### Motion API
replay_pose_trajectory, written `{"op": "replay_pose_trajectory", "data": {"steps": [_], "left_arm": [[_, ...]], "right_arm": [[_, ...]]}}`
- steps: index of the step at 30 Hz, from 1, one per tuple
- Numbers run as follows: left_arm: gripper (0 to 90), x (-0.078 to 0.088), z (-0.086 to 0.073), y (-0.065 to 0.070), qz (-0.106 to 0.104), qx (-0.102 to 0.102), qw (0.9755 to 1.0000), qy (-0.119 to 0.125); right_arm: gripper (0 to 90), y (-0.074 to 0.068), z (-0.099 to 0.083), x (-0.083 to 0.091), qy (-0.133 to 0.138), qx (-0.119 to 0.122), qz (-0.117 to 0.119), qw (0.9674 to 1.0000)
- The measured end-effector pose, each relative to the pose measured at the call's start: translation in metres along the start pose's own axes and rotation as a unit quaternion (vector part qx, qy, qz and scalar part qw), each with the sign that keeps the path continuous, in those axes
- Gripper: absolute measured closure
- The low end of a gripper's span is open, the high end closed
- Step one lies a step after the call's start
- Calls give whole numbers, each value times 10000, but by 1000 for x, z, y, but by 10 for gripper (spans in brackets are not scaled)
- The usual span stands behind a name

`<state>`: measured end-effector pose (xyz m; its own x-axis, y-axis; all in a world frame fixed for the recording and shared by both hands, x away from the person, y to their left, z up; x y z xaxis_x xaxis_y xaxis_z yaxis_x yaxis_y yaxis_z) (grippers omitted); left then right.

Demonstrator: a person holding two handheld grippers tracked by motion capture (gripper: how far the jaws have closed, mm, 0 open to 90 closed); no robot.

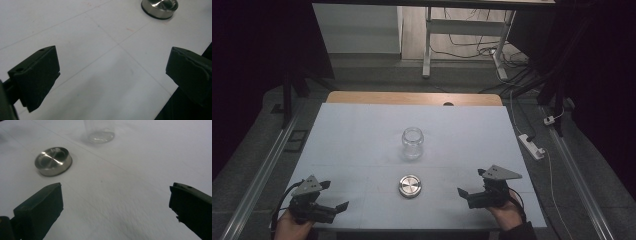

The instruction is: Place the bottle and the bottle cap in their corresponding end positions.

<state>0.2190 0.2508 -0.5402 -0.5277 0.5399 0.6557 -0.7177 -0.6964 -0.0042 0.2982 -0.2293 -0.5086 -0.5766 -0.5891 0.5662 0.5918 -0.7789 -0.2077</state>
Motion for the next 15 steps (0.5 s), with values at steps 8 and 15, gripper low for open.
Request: {"op": "replay_pose_trajectory", "data": {"steps": [8, 15], "left_arm": [[0, 7, -14, -2, 120, 165, 9997, -125], [0, 8, -20, 1, 157, 201, 9993, -268]], "right_arm": [[0, 16, -22, 23, -26, -269, -371, 9989], [0, 24, -34, 35, -121, -456, -533, 9975]]}}
Point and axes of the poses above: each handheld gripper's, and its own axes: x roughly backward along the jaws, z roughly out of its top, y roughly to its right, the point moved 4 cm from there along -x, roughly forward along the jaws, and after that the axes turned 12 degrees about -x, right-handed, at the moved point
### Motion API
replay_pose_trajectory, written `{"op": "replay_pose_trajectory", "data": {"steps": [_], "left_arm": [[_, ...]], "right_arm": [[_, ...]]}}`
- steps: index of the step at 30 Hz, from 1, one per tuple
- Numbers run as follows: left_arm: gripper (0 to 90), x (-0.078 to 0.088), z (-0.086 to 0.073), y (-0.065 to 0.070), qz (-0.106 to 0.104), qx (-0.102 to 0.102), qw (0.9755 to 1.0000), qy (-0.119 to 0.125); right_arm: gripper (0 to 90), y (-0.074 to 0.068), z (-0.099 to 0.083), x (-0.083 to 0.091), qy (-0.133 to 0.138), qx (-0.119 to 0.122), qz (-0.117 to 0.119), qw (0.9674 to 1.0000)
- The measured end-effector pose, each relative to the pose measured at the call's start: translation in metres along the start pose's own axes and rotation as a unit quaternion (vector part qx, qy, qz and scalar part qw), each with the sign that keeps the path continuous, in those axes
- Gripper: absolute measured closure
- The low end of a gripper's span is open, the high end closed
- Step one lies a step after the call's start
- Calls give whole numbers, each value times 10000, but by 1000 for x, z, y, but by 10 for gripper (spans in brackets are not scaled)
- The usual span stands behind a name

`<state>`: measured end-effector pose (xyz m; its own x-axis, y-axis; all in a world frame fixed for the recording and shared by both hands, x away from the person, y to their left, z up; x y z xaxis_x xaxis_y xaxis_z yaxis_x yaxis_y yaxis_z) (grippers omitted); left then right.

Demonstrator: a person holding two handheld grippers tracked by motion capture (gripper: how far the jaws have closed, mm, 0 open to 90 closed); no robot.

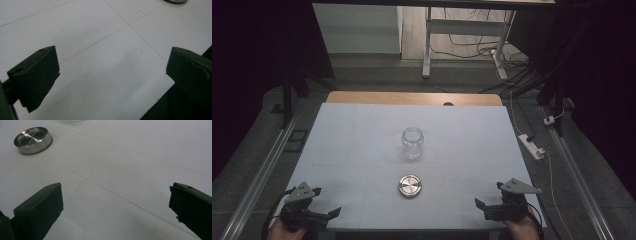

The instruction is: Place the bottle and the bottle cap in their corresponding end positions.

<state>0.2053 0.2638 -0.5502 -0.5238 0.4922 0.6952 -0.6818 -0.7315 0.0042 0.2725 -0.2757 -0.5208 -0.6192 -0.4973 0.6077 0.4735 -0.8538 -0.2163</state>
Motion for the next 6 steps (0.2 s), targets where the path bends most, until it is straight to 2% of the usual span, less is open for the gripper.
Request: {"op": "replay_pose_trajectory", "data": {"steps": [4, 6], "left_arm": [[0, -1, 0, 0, 16, 18, 10000, -54], [0, -2, 1, 0, 4, 9, 10000, -66]], "right_arm": [[0, 3, -1, 3, 12, -145, 28, 9999], [0, 3, -1, 2, -29, -131, 27, 9999]]}}
Point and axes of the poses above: each handheld gripper's, and its own axes: x roughly backward along the jaws, z roughly out of its top, y roughly to its right, the point moved 4 cm from there along -x, roughly forward along the jaws, and after that the axes turned 12 degrees about -x, right-handed, at the moved point
